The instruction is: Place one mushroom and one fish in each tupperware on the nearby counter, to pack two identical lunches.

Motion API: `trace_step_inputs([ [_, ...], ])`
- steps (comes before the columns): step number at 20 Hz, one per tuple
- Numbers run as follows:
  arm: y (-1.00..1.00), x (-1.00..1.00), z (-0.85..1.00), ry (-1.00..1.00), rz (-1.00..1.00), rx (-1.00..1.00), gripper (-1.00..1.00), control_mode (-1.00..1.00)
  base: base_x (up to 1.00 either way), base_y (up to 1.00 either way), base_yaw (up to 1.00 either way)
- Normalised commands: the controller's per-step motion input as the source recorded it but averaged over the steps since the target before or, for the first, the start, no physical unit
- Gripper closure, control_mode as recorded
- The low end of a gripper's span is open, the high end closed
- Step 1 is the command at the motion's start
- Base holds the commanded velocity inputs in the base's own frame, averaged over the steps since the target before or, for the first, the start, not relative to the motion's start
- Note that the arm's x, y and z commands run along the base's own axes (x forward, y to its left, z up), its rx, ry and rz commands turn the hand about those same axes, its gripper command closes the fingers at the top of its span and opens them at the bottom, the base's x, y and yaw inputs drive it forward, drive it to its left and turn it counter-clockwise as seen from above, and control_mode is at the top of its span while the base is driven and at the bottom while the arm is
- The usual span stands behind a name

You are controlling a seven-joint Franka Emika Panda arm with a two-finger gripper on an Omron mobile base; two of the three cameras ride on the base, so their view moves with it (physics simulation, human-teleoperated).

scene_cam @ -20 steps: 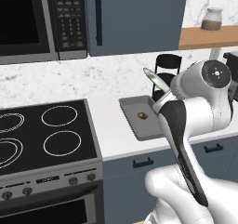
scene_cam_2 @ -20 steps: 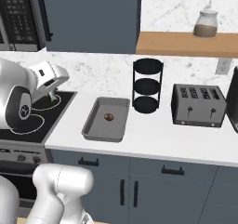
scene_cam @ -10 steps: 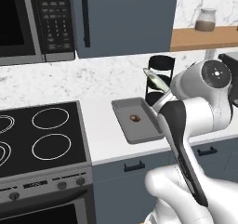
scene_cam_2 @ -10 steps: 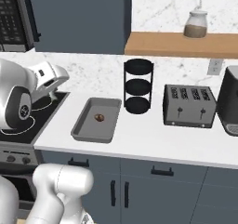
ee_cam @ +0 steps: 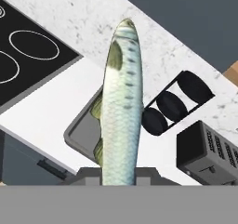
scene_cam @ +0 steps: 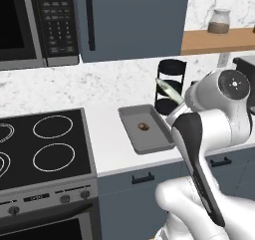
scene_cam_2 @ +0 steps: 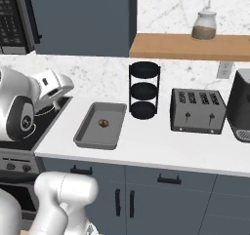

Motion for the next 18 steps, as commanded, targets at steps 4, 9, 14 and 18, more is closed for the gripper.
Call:
trace_step_inputs([
  [4,-0.08,0.21,-0.58,0.1,0.0,0.0,1.0,-1.0,0.0,0.0,0.0],
  [9,0.0,0.44,-0.93,0.17,0.01,0.0,1.0,-1.0,0.0,0.0,0.0],
  [14,-0.08,0.24,-0.5,0.23,0.08,0.0,1.0,-1.0,0.0,0.0,0.0],
  [18,-0.16,0.33,-0.33,0.14,0.12,0.0,1.0,-1.0,0.0,0.0,0.0],
])
